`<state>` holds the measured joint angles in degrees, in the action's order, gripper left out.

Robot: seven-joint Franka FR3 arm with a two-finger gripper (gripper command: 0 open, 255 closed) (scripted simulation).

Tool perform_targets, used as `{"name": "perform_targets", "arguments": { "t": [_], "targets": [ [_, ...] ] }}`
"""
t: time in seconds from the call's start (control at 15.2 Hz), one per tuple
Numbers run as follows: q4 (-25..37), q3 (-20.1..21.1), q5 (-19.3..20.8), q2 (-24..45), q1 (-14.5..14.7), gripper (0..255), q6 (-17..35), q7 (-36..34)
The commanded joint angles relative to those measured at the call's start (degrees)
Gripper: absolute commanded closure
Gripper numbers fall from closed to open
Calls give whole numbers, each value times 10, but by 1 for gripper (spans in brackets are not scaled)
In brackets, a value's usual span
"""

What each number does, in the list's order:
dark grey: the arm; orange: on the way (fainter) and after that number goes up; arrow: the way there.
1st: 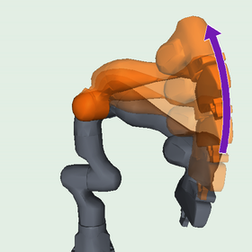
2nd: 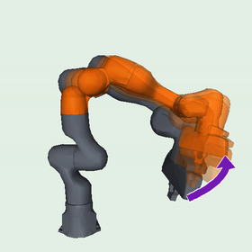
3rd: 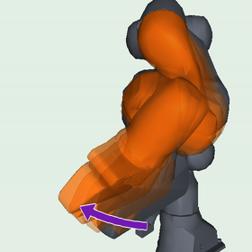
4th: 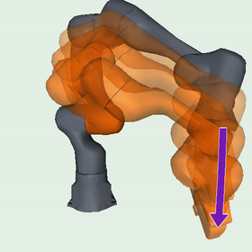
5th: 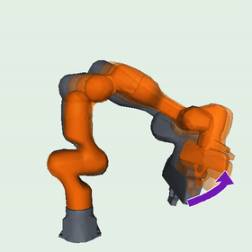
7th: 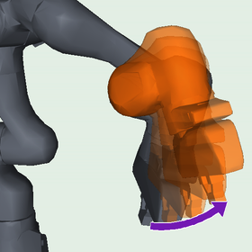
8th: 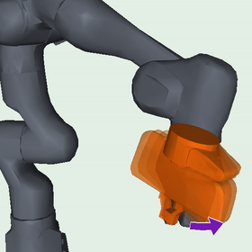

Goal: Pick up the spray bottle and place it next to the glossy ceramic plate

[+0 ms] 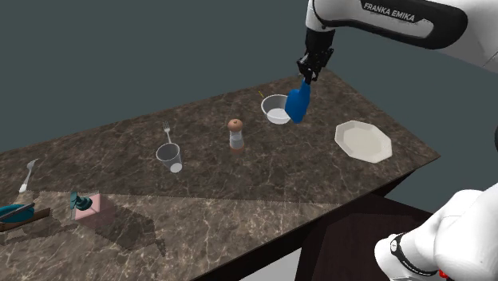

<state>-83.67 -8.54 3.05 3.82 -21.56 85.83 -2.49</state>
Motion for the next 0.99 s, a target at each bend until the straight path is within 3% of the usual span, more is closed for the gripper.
{"name": "perform_targets", "arguments": {
  "t": [0.0,0.53,0.92],
  "targets": [
    [3,-10,2,-12,-11,255,-14,22],
    [80,-55,2,-11,-61,255,-84,122],
    [188,-95,-10,26,-109,255,-151,209]
  ]
}}
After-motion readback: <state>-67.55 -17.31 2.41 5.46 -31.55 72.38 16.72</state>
